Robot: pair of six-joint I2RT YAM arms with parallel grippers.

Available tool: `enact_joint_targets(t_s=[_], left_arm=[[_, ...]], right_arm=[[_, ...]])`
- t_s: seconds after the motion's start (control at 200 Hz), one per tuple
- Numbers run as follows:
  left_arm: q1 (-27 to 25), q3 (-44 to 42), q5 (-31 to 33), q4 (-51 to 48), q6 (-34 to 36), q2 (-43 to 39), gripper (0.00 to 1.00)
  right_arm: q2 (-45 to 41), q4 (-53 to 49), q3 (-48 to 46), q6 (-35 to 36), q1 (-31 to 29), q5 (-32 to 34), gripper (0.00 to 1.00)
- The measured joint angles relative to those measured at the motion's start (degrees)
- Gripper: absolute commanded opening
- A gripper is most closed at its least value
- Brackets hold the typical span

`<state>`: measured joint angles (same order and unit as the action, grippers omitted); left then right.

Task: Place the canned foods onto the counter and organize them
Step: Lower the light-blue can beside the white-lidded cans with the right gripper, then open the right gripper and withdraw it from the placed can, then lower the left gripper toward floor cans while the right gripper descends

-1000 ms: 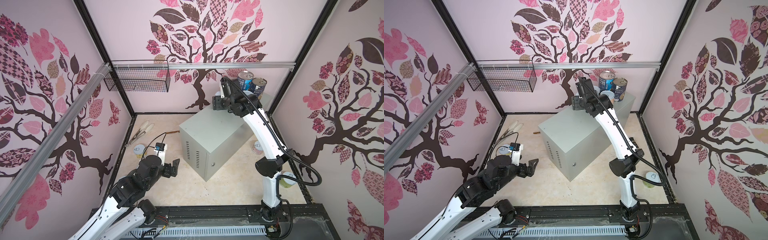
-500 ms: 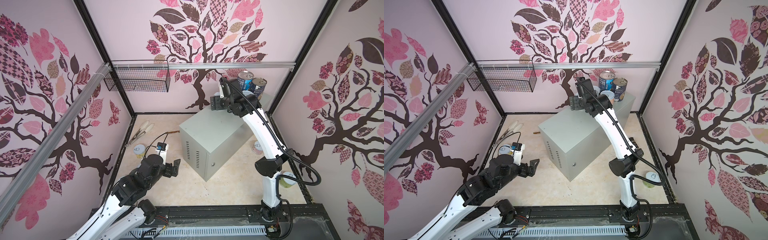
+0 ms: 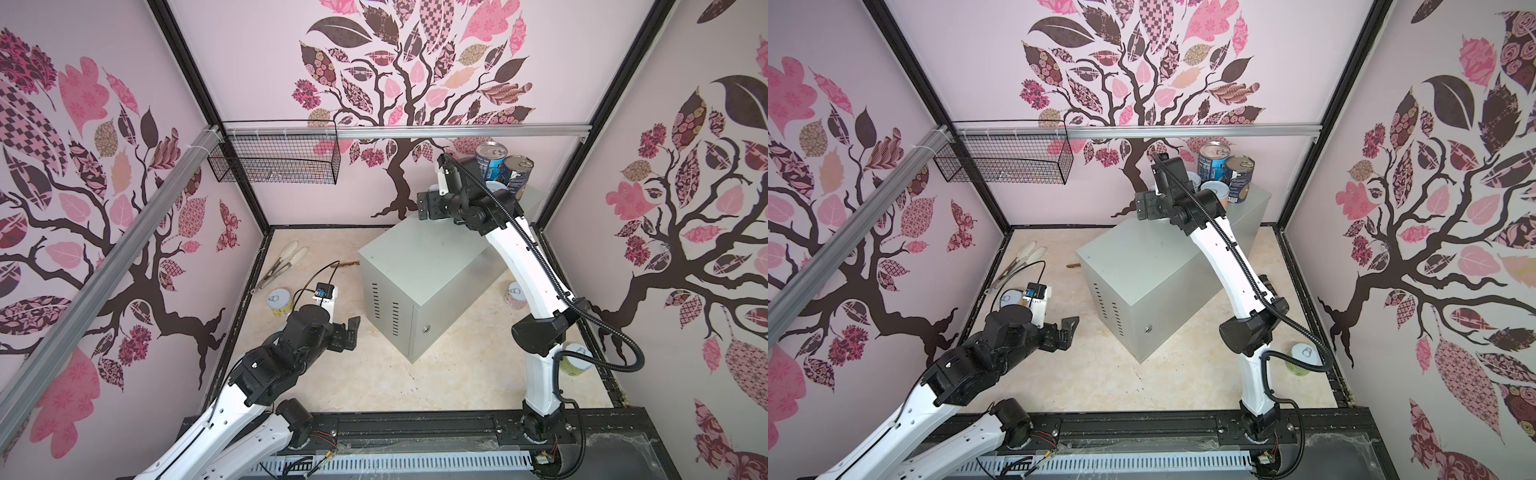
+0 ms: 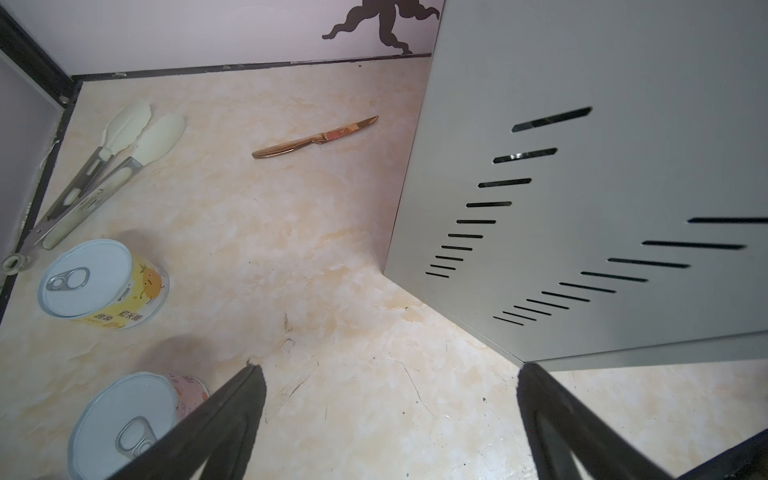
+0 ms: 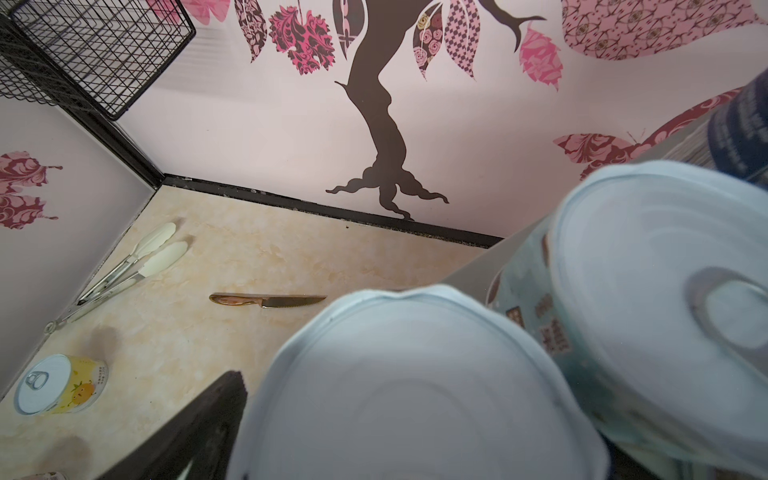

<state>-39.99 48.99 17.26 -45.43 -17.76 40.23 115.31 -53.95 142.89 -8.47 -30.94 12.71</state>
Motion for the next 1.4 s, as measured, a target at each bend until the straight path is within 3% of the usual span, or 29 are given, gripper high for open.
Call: enact_joint_targets(t_s=[0.425,0.7,0.905,1.14,1.4], left_arm=[[4.39,0.02,0.28,-0.11,-0.15,3.50,0.98],[4.50,1.44,4.50,-2.10,-0.24,2.40,0.98],[5.55,6.80,6.54,-4.37,-1.25,3.69,0.98],[12.72,9.29,3.91,-6.14,-4.39,8.61,0.98],[24.94,9.64,0.04,-6.69,-7.74,13.79,0.98]], right_arm=[[-14.97,5.73,-10.51,-0.09,0.00,-3.58,1.00],[-34.95,11.45,-27.12,-0.74,0.00,-5.01,1.00],[-50.21,16.02,-44.96,-2.47,0.00,-5.09,1.00],[-65.57,18.45,-65.94,-6.10,0.00,-4.98,1.00],[-83.45,19.56,-87.78,-12.59,0.02,-5.07,1.00]])
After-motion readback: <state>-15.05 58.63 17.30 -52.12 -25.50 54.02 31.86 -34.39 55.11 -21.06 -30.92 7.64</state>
